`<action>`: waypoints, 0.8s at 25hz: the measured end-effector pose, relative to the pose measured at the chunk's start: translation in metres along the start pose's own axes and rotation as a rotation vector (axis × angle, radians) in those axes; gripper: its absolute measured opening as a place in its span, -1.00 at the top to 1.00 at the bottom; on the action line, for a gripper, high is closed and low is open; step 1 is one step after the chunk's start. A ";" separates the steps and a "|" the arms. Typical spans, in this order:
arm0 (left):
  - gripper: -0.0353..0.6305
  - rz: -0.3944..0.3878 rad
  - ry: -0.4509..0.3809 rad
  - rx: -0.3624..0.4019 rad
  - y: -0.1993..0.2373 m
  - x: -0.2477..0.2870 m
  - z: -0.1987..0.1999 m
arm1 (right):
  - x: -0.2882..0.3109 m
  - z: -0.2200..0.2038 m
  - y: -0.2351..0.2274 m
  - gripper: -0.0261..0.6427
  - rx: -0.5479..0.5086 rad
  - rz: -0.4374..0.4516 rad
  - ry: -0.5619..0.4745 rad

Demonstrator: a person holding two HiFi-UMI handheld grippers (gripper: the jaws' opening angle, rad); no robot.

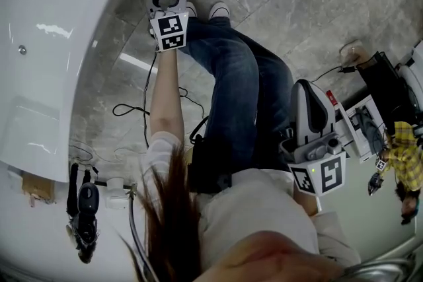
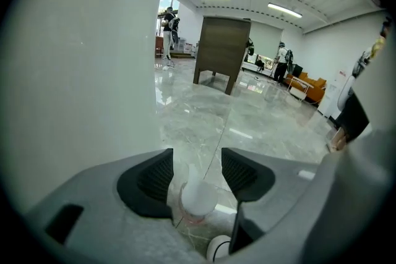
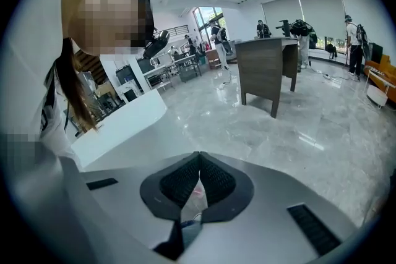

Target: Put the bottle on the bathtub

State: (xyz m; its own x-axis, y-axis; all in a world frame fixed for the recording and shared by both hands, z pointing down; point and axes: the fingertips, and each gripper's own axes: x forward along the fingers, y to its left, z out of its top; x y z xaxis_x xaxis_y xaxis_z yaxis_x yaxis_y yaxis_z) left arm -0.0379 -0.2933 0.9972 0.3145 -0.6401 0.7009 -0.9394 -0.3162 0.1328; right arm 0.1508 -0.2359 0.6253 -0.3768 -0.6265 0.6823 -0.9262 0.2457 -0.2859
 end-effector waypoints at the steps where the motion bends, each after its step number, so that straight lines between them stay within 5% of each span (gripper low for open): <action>1: 0.15 -0.002 -0.011 -0.002 -0.002 -0.007 0.011 | -0.004 0.004 0.003 0.89 0.007 0.005 0.005; 11: 0.41 -0.115 -0.166 0.042 -0.050 -0.098 0.153 | -0.056 0.056 0.041 0.89 0.086 0.067 0.005; 15: 0.76 -0.091 -0.217 0.073 -0.057 -0.127 0.200 | -0.071 0.073 0.050 0.89 0.121 0.082 -0.023; 20: 0.85 -0.071 -0.297 0.077 -0.056 -0.161 0.259 | -0.086 0.090 0.060 0.89 0.108 0.092 -0.065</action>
State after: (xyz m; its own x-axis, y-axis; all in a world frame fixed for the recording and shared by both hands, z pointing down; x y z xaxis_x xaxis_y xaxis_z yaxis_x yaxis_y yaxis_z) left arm -0.0003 -0.3538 0.6953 0.4162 -0.7871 0.4553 -0.9039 -0.4127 0.1129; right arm 0.1289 -0.2340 0.4883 -0.4556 -0.6524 0.6056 -0.8797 0.2261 -0.4183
